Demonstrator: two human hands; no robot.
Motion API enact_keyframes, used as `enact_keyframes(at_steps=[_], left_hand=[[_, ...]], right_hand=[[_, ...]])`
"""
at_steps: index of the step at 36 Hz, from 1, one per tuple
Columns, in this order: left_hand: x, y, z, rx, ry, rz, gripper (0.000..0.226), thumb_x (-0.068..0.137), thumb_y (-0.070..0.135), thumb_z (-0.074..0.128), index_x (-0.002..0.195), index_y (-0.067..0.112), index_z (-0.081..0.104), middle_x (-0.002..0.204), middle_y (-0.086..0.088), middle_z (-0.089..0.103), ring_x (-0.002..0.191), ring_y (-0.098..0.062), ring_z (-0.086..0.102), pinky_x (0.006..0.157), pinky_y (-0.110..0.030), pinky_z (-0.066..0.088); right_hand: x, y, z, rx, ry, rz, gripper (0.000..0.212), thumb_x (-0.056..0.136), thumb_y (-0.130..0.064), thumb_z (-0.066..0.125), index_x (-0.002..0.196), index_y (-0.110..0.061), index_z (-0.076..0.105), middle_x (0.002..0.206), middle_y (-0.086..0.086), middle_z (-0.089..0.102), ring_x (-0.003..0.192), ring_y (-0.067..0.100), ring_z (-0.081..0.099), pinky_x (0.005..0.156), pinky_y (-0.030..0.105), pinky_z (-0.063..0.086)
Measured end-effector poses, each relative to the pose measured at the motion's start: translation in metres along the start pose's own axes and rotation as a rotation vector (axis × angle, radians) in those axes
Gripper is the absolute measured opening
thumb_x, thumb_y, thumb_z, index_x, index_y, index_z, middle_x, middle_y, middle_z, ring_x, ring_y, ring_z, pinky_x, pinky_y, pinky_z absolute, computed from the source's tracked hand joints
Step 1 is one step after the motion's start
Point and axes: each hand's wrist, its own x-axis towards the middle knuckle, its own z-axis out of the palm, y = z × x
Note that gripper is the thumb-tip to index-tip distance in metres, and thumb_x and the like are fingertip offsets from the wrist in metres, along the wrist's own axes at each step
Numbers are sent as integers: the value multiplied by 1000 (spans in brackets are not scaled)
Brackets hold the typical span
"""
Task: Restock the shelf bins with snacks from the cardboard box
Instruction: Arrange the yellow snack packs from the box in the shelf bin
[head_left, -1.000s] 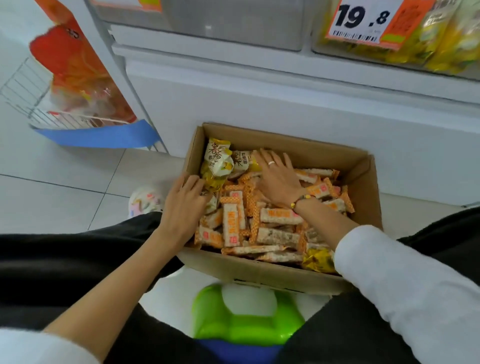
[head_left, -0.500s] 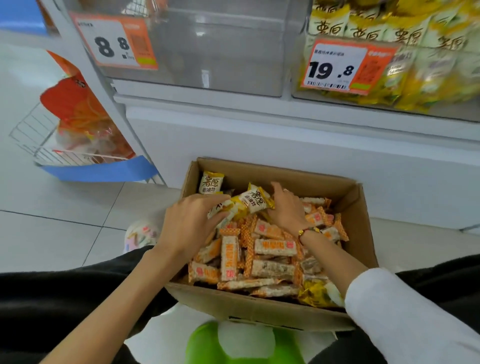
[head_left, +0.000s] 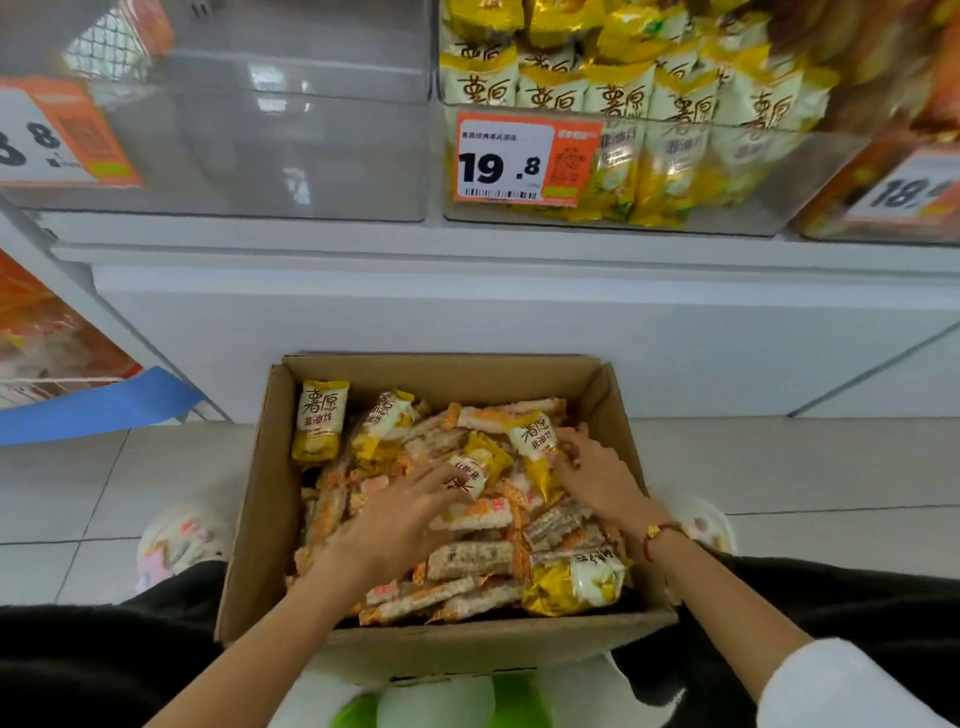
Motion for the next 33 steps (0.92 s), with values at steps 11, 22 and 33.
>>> enact_keyframes(at_steps=[11,22,33], left_hand=[[26,21,-10,29,-52,-411,59,83,60,60,128,28,37,130,5,52,106,-20,59,69,-29,42],[39,-3,-41,185,30,-190,62,89,8,58,143,31,39,154,3,29,143,-22,24,117,-39,20],[35,52,17,-86,187,-469,47,101,45,34,146,30,32,153,-4,23,138,-28,30,96,-42,47]], right_hand=[[-14,-8,19,-121,-11,-35,83,91,-48,57,153,-17,12,149,19,31,134,34,37,98,41,44],[-31,-1,-14,114,-96,-55,74,87,-29,67,149,-24,27,138,6,47,123,24,49,92,28,40],[-28,-2,21,47,14,-62,79,89,-44,62,151,-30,16,138,9,50,112,28,58,82,36,51]])
